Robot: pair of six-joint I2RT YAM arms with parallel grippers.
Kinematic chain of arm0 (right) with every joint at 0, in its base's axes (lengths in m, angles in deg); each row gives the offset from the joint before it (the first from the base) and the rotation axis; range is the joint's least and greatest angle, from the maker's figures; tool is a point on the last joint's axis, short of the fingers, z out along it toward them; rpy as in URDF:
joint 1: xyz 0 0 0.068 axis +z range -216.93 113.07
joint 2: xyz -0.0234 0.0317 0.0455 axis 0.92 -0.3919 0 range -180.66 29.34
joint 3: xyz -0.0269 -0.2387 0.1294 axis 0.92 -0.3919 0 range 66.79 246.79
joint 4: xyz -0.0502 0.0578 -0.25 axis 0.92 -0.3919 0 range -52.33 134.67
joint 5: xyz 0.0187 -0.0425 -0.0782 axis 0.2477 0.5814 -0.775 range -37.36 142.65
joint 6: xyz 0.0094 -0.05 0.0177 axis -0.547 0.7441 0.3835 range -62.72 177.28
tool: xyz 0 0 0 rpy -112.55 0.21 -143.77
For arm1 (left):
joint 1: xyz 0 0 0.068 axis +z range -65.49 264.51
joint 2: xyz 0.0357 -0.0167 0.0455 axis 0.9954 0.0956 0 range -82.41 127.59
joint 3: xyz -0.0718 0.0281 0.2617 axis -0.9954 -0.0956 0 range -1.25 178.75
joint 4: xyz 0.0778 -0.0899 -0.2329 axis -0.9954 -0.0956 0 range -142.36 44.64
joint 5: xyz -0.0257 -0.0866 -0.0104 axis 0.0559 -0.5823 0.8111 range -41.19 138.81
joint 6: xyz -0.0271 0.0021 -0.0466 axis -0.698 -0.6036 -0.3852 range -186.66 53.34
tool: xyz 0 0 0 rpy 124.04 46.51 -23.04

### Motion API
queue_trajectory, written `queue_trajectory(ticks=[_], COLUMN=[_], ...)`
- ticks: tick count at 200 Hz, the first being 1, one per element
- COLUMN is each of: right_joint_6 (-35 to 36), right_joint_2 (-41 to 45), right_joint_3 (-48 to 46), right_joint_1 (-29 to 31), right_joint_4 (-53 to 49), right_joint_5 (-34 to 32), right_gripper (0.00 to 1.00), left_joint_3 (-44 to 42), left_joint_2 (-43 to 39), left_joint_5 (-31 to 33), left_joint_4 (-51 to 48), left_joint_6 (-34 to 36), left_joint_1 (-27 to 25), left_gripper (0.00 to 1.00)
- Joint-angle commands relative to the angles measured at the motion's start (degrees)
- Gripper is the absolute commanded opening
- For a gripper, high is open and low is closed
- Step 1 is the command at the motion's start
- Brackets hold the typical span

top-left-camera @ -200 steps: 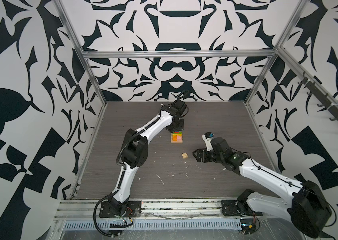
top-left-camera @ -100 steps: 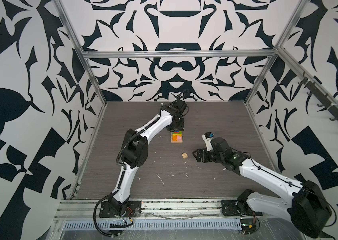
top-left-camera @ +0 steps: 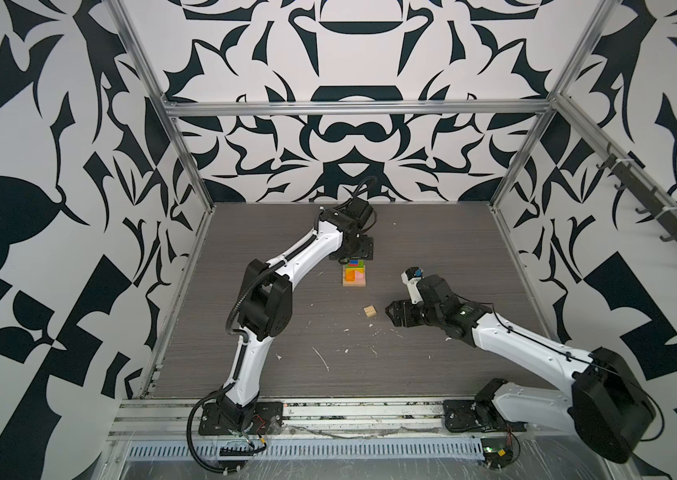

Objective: Build the wood block tower
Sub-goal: 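Open the left gripper and raise it while the right gripper reaches toward the wood cube, then grasp the small wood cube with the right gripper and lift it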

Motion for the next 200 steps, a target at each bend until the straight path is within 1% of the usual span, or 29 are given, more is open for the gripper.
queue_trajectory(ticks=[1, 42, 77, 137, 160, 182, 200], right_joint_6=[2.1, 4.4, 5.3, 6.2, 6.3, 6.7, 6.5], right_joint_2=[-1.5, -6.6, -10.8, -17.6, -19.5, -21.5, -23.1], right_joint_3=[4.1, 8.5, 12.0, 17.5, 19.0, 20.1, 21.0], right_joint_1=[1.6, 5.8, 8.1, 9.8, 10.3, 10.5, 10.6], right_joint_4=[-0.5, -3.0, -4.7, -6.3, -6.3, -6.5, -6.6], right_joint_5=[-2.2, -6.1, -9.0, -9.8, -9.9, -9.7, -9.8], right_gripper=[0.82, 0.8, 0.79, 0.71, 0.69, 0.67, 0.62], left_joint_3=[-2.6, -8.2, -16.7, -29.5, -34.1, -37.0, -39.4], left_joint_2=[-5.3, -10.4, -17.1, -27.7, -31.2, -33.5, -35.5], left_joint_5=[-0.2, -0.2, 0.9, 2.1, 1.3, 0.1, 0.1], left_joint_4=[1.6, 4.1, 8.5, 11.0, 12.6, 12.1, 12.7], left_joint_6=[0.0, 0.0, -0.2, -1.2, -1.4, -1.5, -1.7], left_joint_1=[0.3, 0.3, 0.6, 3.2, 4.2, 5.3, 5.9], left_gripper=[1.0, 0.99, 0.99, 1.0, 0.99, 1.0, 1.0])
